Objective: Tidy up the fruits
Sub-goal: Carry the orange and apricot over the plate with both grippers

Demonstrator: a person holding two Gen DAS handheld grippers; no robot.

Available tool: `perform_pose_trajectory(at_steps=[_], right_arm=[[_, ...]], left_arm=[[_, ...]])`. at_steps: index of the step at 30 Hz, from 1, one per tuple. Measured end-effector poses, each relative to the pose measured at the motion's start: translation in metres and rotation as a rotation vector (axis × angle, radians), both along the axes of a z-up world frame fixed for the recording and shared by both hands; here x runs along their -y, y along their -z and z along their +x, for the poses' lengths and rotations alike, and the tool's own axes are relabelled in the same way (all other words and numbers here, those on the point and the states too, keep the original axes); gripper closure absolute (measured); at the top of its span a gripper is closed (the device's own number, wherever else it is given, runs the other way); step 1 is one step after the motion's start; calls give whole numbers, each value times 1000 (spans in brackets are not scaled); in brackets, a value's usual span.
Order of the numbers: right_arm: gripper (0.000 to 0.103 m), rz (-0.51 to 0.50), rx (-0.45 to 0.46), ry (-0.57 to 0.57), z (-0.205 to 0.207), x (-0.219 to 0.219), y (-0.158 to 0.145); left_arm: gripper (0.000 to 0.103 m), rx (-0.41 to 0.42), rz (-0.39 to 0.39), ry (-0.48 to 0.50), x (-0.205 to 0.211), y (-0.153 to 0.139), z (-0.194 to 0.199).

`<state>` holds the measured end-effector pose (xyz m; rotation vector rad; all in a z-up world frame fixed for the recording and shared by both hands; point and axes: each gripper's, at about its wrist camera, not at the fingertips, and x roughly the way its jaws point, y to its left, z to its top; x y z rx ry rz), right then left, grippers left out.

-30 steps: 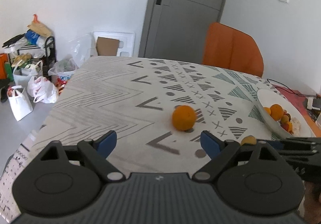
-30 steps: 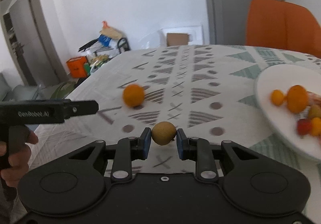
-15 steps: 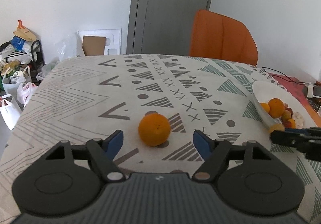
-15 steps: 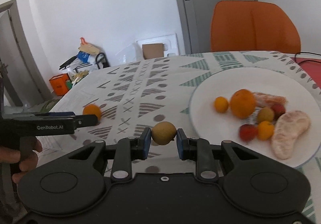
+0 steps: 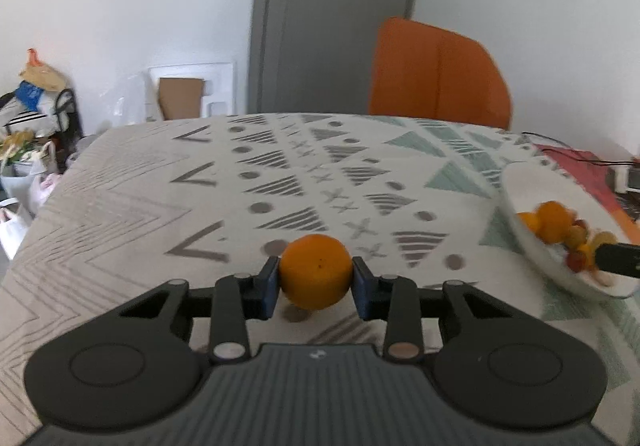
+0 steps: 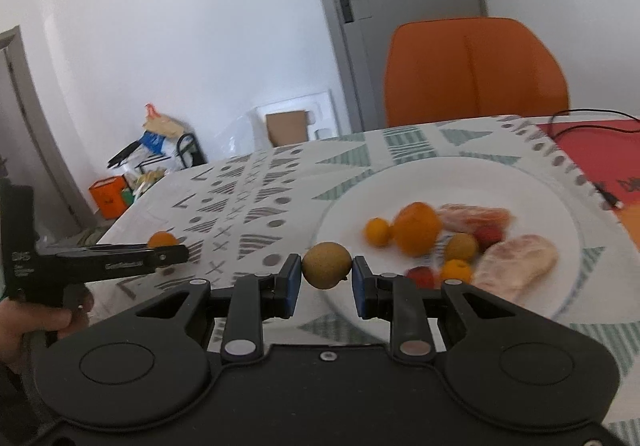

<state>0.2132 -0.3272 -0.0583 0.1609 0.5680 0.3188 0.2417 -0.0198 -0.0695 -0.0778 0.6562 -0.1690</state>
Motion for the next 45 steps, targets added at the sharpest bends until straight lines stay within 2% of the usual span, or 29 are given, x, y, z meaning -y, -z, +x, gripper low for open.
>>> perform_pose_trajectory(at_steps=[14,17,22,31,45], right_arm=[[78,41,1,108,-12,43,12],[72,62,8,115,-16,52,14],[71,77,23,136,-26,75,9],[71,108,39,181,-37,102,8],[70,139,39,175,-39,108,13]], left_arm=[[68,68,-15,133,58,-30,-9],[68,68,-6,158,72,-32,-7],[68,75,3,204,101,-36,-5],[68,69,15,257,137,-34,-1],[67,47,36,303,167,-31,-1]])
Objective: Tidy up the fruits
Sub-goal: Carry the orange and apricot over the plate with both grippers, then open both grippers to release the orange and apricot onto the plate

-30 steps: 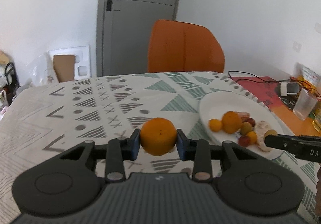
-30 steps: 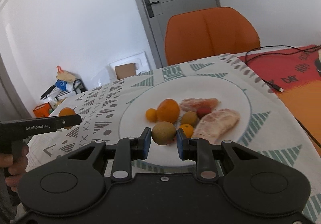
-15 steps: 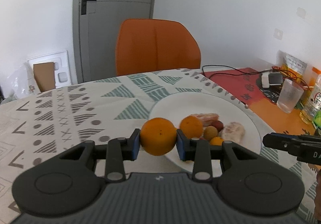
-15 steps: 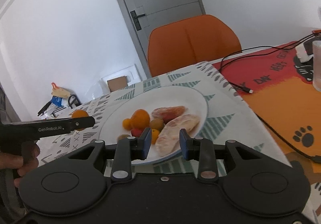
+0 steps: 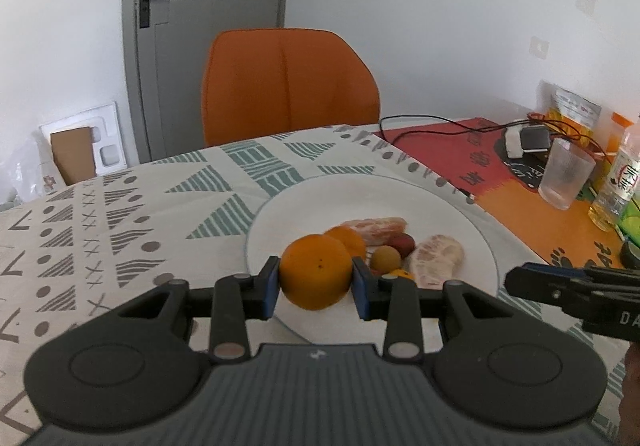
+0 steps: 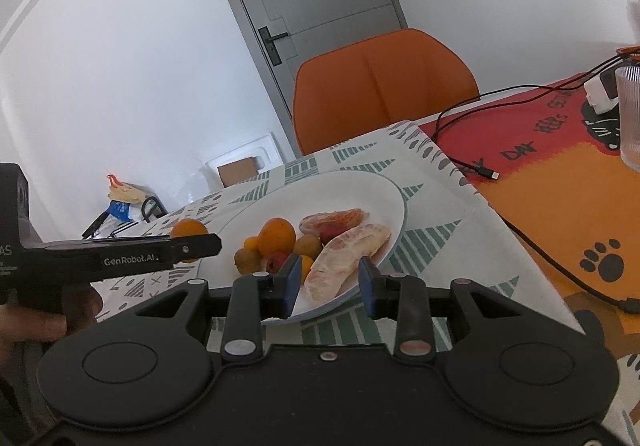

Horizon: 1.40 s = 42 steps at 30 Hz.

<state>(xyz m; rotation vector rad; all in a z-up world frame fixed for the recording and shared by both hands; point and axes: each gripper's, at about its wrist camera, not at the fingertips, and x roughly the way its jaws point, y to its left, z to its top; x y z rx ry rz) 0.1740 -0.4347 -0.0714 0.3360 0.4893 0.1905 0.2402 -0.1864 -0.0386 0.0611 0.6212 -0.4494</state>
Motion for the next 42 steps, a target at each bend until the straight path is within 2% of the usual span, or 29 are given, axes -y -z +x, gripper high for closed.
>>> perform_pose_trajectory(at_steps=[2,9,13,19,21,23,25,30,37,42], right_arm=[[69,0,1,2,-1,0,-1],[58,-5,11,-18,-6,-4,-5],[51,-3,6,-30,-10,-9,-6],[40,-11,10,-37,-18,-16,-12],[34,-17,15,-40,-22,-17,-15],[26,-22,24,-44,-27,-18,-20],[15,-31,38,-47,-33,-21,-26],[2,-29,65,-40,-45,-22,-40],[0,-16,73,-79,-61,-26,-55],[0,-29,71,-95,-68,-30,-62]], left_arm=[[67,-20,5,11,4,1,0],[62,-5,-8,-25,-4,-10,-11],[55,-3,-5,-56,-15,-15,-21],[39,17,5,-97,-31,-24,-39],[35,19,-2,-111,-37,-28,-46],[24,24,-16,-129,-44,-32,-52],[19,37,-33,-152,-51,-36,-59],[10,29,-80,-199,-72,-48,-76],[0,56,-59,-248,-92,-66,-99],[0,49,-52,-257,-105,-72,-113]])
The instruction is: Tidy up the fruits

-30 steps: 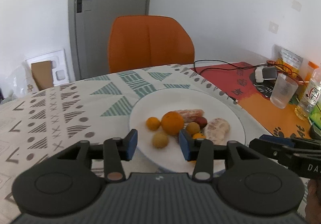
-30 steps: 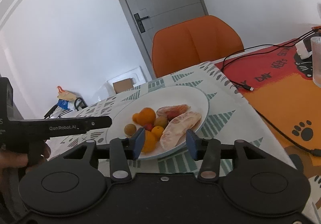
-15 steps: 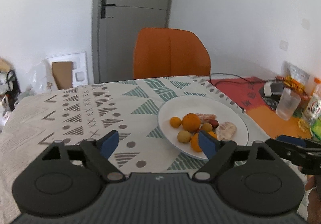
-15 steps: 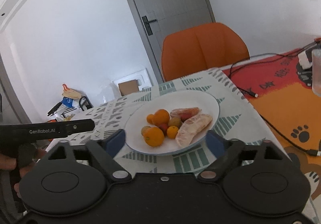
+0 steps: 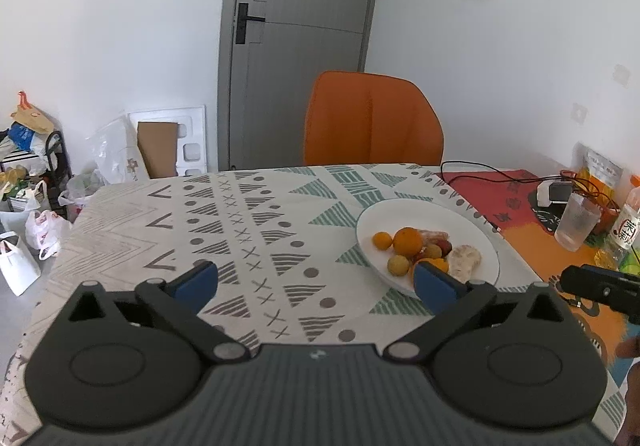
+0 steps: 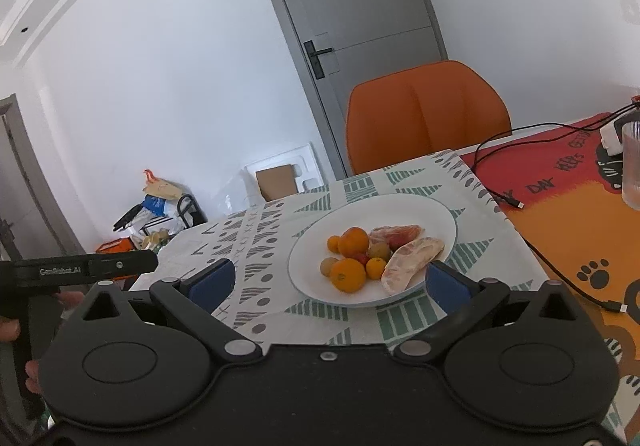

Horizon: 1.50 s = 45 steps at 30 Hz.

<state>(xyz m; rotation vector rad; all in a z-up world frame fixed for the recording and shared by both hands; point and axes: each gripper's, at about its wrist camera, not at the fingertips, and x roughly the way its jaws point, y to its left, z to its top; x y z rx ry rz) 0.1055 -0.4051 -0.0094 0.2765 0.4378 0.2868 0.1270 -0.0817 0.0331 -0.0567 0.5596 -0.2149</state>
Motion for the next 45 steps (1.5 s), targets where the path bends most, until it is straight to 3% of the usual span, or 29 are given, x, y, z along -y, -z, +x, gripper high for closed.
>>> perform_pose_trajectory(at_steps=[5,13,18,28,36,45], right_arm=[[0,-5,19,-20,-12,-1,-10],[0,4,46,-50,-26,-3,-22],[0,10,17,-92,-23,-12,-19],[0,-88,-64,-96,-20,-43,-6],[0,-109,-68,-111,-20,-53,-2],[0,-116,-74,-101,-17,-55,2]], left_arm=[[0,10,-25,-38,-16,-8,-18],[0,31,5,-64,-25,-15,-42],[0,32,17,-67,-26,-14,-50],[0,33,16,-79,-40,-5,-61],[0,31,20,-125,-56,0,-64],[0,12,33,-108,-54,6,-64]])
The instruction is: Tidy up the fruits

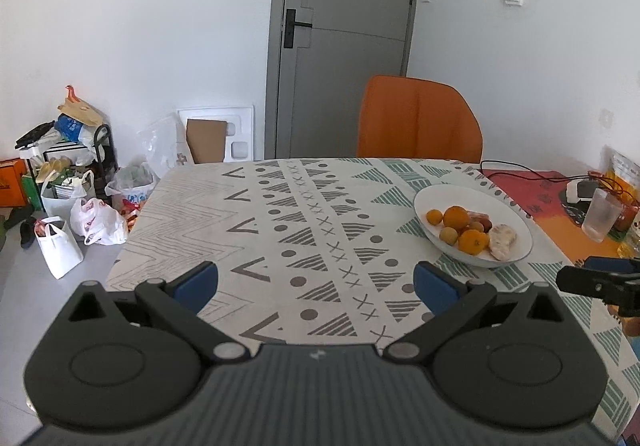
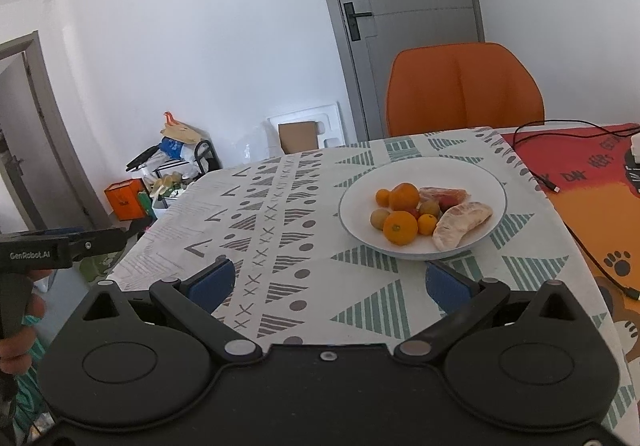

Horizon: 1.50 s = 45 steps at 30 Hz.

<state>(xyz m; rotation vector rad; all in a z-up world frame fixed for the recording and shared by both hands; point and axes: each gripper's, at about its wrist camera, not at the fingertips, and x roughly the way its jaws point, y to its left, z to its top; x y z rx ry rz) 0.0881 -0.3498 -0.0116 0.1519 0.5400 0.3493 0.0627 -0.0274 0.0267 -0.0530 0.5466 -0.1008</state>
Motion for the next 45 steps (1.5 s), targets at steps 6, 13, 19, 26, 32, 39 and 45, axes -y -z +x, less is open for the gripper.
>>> perform_pose_trajectory(at_steps=[6,13,19,26,32,39,45], right_arm=[[0,-1,-1,3,0,1,1],[0,0,-6,8,2,3,3],[0,-1,-7,9,3,3,3],[0,-3,-8,8,3,2,4],[0,-4,-11,7,4,1,4],[0,-3,-11,7,3,1,4],[0,-5,-11,7,3,2,4]], left_arm=[[0,2,7,6,2,0,-1],[0,-2,6,3,1,1,0],[0,-3,7,6,1,2,-1],[0,-5,6,8,1,2,0],[0,-7,4,7,1,4,0],[0,-4,2,4,1,4,0],[0,-5,2,4,1,3,0]])
